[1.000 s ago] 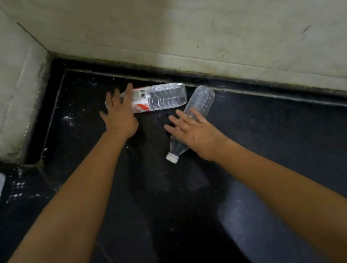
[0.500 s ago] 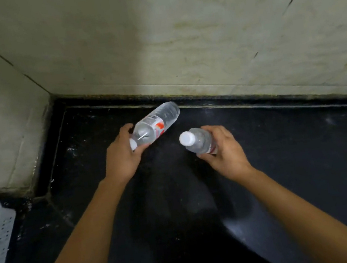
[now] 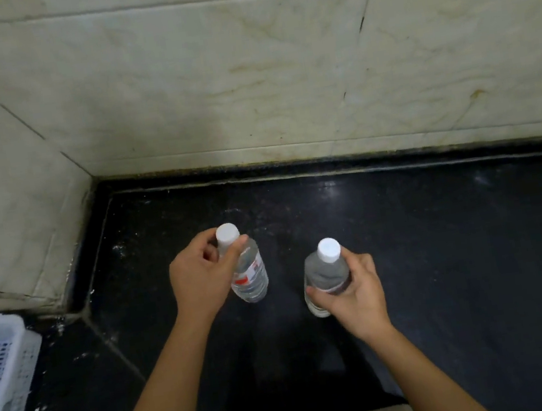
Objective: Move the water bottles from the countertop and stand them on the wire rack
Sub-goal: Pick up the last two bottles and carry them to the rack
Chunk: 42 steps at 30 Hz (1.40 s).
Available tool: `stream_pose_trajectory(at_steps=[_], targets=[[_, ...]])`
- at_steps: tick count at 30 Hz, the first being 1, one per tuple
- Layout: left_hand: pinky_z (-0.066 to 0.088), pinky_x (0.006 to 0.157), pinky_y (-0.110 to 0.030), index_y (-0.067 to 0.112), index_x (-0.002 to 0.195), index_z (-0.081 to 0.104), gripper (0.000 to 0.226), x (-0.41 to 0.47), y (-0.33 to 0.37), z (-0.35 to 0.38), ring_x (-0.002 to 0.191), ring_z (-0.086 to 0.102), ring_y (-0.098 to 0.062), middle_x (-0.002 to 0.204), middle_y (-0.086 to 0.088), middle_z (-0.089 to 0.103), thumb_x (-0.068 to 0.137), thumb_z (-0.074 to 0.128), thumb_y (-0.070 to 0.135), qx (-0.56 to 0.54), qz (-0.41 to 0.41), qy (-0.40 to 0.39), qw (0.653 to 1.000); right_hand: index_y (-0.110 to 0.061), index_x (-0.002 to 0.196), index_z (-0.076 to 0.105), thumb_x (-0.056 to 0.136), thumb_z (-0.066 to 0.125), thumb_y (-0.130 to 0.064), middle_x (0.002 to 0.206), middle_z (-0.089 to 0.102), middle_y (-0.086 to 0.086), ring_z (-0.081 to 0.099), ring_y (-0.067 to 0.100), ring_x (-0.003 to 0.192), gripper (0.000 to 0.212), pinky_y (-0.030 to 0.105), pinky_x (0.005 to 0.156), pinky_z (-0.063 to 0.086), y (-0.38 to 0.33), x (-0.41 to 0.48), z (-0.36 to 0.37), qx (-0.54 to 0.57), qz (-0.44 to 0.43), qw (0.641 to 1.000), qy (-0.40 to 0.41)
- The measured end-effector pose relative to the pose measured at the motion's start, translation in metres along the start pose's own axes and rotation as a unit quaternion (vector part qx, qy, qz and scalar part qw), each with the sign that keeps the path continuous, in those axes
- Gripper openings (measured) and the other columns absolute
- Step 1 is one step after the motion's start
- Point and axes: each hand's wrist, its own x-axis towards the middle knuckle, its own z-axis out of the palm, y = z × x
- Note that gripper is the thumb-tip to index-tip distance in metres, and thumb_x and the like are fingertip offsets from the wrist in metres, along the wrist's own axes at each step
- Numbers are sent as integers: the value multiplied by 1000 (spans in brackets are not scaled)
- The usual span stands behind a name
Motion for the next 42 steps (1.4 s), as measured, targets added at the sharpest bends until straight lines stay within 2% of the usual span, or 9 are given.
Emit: stream_pose_trajectory(at_steps=[5, 10, 14, 17, 19, 23, 26, 34, 42], targets=[[48, 79, -25, 19, 108, 66, 39, -17, -17, 17, 93, 61, -15, 104, 5, 59, 77, 87, 29, -59, -34, -24, 997, -38, 118, 45, 57, 94, -43, 120, 45, -15, 56, 9, 108, 78, 31, 93, 51, 6, -13, 11, 0, -8, 1000, 2], [48, 82, -25, 23, 112, 48, 42, -30, -16, 36, 103, 60, -17, 109, 7, 58, 85, 80, 32, -157, -115, -76, 978, -43, 112, 40, 63, 97, -28, 113, 62, -16, 63, 2, 100, 76, 12, 78, 50, 4, -12, 10, 85, 14, 994, -66], [45, 106, -34, 37, 142, 44, 54, -28, -17, 43, 123, 56, -11, 136, 7, 55, 95, 69, 34, -163, -99, -147, 971, -41, 118, 39, 67, 96, -28, 120, 64, -4, 65, 9, 105, 77, 15, 79, 54, 0, -7, 4, 129, 10, 987, -98], [49, 99, -37, 50, 106, 56, 23, -22, -13, 43, 113, 63, -17, 120, 0, 62, 88, 69, 55, -118, -64, -129, 982, -41, 119, 44, 59, 95, -48, 117, 68, -6, 68, 13, 109, 78, 30, 92, 57, -1, -1, -3, 155, 35, 985, -72], [53, 94, -39, 46, 95, 61, 33, -19, -16, 40, 104, 67, -17, 111, -4, 65, 74, 66, 70, -142, -84, -101, 981, -39, 116, 50, 56, 91, -58, 111, 70, -8, 70, 12, 105, 74, 33, 92, 57, 1, -4, -12, 170, 59, 983, -34], [58, 90, -40, 18, 99, 70, 36, -30, -17, 43, 104, 73, -26, 105, -8, 75, 89, 69, 52, -295, -172, -100, 935, -31, 107, 63, 59, 87, -61, 96, 74, -8, 72, 8, 87, 62, 30, 81, 56, 14, -35, -33, 215, 97, 969, 73], [57, 74, -31, 17, 96, 67, 31, -51, 2, 62, 88, 76, -19, 94, -4, 76, 95, 63, 47, -300, -201, -158, 919, -23, 107, 65, 71, 85, -55, 93, 73, -3, 69, 7, 80, 53, 23, 73, 55, 22, -58, -50, 256, 125, 952, 111], [59, 74, -35, 2, 91, 67, 60, -125, 97, 123, 77, 75, -16, 82, -7, 76, 82, 67, 61, -226, -79, -366, 899, -32, 106, 61, 81, 53, -73, 100, 71, -9, 72, 8, 94, 48, 29, 86, 57, 26, -111, -117, 222, 135, 951, 166], [62, 78, -38, 3, 98, 68, 59, -221, 197, 163, 82, 75, -24, 89, -13, 76, 76, 72, 57, -249, -50, -456, 853, -29, 115, 63, 79, 54, -83, 109, 75, -4, 74, 12, 101, 64, 38, 93, 58, 58, -174, -221, 312, 113, 917, 223]])
